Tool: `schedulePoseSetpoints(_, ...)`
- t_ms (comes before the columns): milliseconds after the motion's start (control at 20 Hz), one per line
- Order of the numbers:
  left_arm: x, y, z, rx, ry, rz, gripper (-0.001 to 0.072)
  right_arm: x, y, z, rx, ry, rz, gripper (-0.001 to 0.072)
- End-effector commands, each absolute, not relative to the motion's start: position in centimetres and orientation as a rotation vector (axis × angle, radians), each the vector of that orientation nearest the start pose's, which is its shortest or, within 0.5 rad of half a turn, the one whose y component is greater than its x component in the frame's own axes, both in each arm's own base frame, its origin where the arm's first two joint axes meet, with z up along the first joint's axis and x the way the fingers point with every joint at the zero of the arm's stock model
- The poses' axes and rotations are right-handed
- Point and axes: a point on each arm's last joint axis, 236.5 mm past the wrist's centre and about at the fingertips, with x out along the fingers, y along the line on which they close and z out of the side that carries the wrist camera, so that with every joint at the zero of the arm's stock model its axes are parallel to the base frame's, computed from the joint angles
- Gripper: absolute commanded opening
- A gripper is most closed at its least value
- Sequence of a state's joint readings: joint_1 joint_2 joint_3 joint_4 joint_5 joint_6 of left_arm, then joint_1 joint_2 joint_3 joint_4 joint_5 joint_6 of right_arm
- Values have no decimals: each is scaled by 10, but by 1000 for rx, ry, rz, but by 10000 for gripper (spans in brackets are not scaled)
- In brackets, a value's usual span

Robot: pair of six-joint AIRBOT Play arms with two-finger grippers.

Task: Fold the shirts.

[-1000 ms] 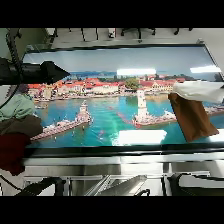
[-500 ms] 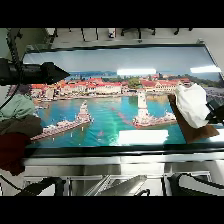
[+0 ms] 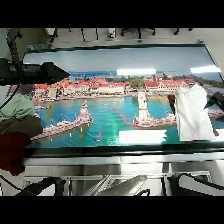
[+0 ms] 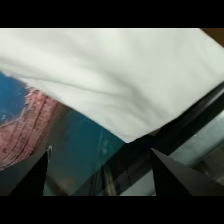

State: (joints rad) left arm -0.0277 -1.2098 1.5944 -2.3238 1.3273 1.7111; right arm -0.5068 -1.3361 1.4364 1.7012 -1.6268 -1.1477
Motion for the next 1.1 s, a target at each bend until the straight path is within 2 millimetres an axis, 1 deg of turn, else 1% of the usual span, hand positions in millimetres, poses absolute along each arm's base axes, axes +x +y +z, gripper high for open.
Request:
schedulePoseSetpoints(0,386,-168,246,-373,854,-675,14,357,-93,95,777,1287,-396,580)
schedulePoseSetpoints(50,386,-168,246,-372,855,-676,14,363,-78,95,735,1290,-350,275)
schedulePoseSetpoints(100,383,-169,244,-375,869,-678,14,369,-61,95,697,1297,-307,21)
schedulePoseSetpoints(250,366,-172,234,-370,954,-698,14,378,-8,96,559,1321,-155,17)
schedulePoseSetpoints(300,359,-175,230,-355,979,-708,14,377,13,96,502,1337,-94,16)
schedulePoseSetpoints(400,338,-183,210,-339,1008,-701,14,367,61,88,390,1351,33,15)
schedulePoseSetpoints(500,309,-193,174,-355,1051,-695,13,350,109,71,319,1341,144,16)
schedulePoseSetpoints(550,293,-195,154,-367,1080,-691,14,334,135,62,300,1348,227,15)
schedulePoseSetpoints(600,275,-198,133,-379,1118,-687,14,314,162,54,292,1358,322,16)
schedulePoseSetpoints(650,257,-199,112,-388,1159,-682,14,298,180,46,286,1357,385,16)
schedulePoseSetpoints(700,244,-199,96,-394,1179,-678,14,288,189,39,274,1353,409,16)
schedulePoseSetpoints(750,235,-199,85,-401,1183,-671,13,283,192,33,270,1355,415,16)
schedulePoseSetpoints(800,229,-197,80,-410,1177,-663,13,281,192,30,269,1358,415,16)
schedulePoseSetpoints(900,220,-194,77,-424,1162,-650,14,283,193,31,272,1352,414,17)
schedulePoseSetpoints(1000,213,-192,77,-423,1138,-650,14,275,193,29,281,1391,410,18)
schedulePoseSetpoints(1050,212,-191,77,-423,1123,-650,14,275,192,29,281,1389,409,17)
